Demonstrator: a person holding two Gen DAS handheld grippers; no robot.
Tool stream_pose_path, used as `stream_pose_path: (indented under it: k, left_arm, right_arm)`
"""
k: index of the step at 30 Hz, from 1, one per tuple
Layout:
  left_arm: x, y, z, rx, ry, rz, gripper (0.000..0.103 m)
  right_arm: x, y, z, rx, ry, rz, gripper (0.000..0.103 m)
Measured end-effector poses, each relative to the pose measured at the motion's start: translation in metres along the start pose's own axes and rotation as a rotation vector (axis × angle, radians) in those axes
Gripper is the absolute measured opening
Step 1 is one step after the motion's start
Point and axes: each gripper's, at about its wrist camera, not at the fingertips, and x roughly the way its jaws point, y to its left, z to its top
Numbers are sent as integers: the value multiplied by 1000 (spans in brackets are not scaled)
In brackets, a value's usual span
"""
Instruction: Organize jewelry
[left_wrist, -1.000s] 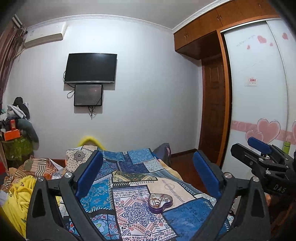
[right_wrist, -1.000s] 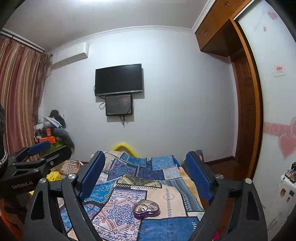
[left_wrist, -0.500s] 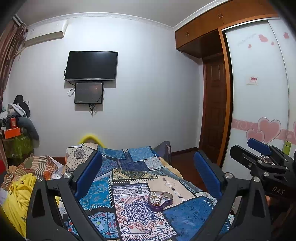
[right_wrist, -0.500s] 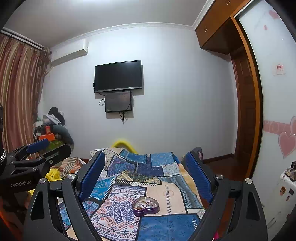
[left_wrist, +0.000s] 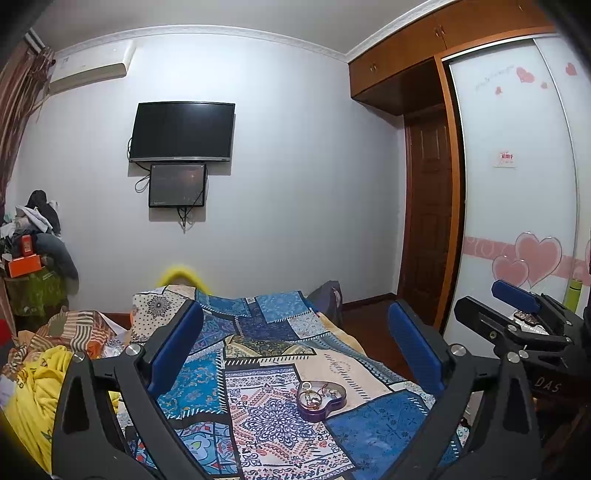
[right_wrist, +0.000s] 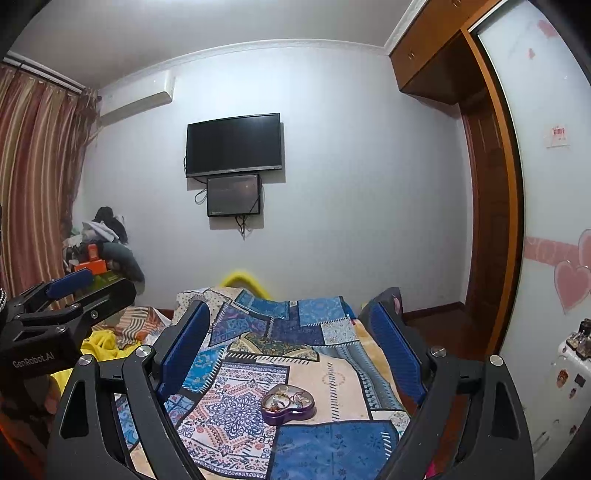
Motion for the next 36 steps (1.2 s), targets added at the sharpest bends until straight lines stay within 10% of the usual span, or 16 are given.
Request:
stream_pose_path:
  k: [36]
  left_arm:
    - [0, -1, 1, -5, 20, -32, 102]
  right_arm:
    - [-5, -3, 4, 15, -14, 6, 87]
